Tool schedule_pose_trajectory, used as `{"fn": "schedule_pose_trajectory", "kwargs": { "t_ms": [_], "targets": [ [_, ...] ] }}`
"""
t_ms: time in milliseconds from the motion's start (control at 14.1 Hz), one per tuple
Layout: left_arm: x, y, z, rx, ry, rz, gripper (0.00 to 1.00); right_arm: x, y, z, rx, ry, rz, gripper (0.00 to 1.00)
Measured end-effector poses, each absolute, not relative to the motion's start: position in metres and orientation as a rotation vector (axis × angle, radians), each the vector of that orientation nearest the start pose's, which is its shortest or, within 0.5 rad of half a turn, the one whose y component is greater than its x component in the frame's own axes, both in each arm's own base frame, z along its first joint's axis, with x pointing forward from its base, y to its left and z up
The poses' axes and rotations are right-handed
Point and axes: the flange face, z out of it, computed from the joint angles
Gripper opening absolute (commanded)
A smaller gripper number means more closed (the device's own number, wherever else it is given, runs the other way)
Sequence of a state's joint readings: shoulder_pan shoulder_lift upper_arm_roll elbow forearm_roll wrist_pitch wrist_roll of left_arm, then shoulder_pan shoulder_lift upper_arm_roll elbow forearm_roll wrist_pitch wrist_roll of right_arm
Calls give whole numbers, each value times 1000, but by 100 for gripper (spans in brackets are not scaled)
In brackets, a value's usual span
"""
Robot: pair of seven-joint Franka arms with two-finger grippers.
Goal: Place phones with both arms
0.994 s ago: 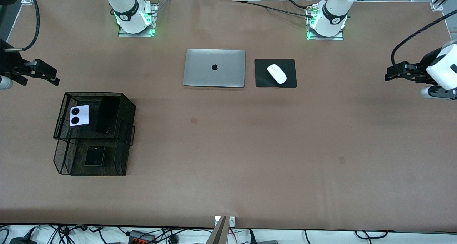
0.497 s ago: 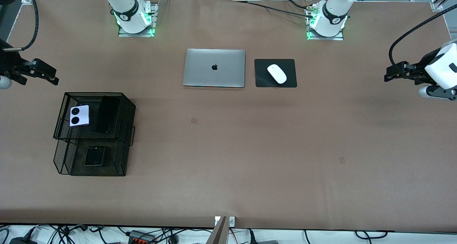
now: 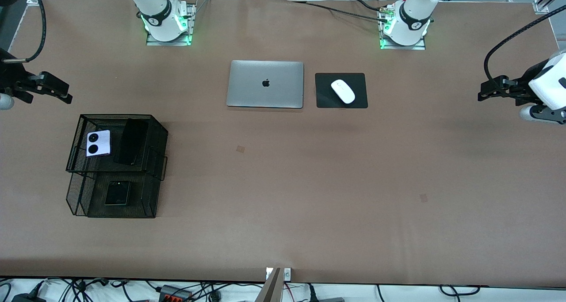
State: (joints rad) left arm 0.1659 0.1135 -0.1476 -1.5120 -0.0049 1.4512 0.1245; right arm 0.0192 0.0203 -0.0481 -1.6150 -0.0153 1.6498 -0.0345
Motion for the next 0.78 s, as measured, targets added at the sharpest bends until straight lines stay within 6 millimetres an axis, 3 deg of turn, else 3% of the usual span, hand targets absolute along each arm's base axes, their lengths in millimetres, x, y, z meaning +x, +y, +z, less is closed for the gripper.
{"fn": "schedule_pose_trajectory", "kwargs": {
  "t_ms": [781],
  "targets": [
    [574, 16, 579, -3160, 167, 273, 100, 564, -18, 599, -3157, -57, 5, 100]
  ]
}}
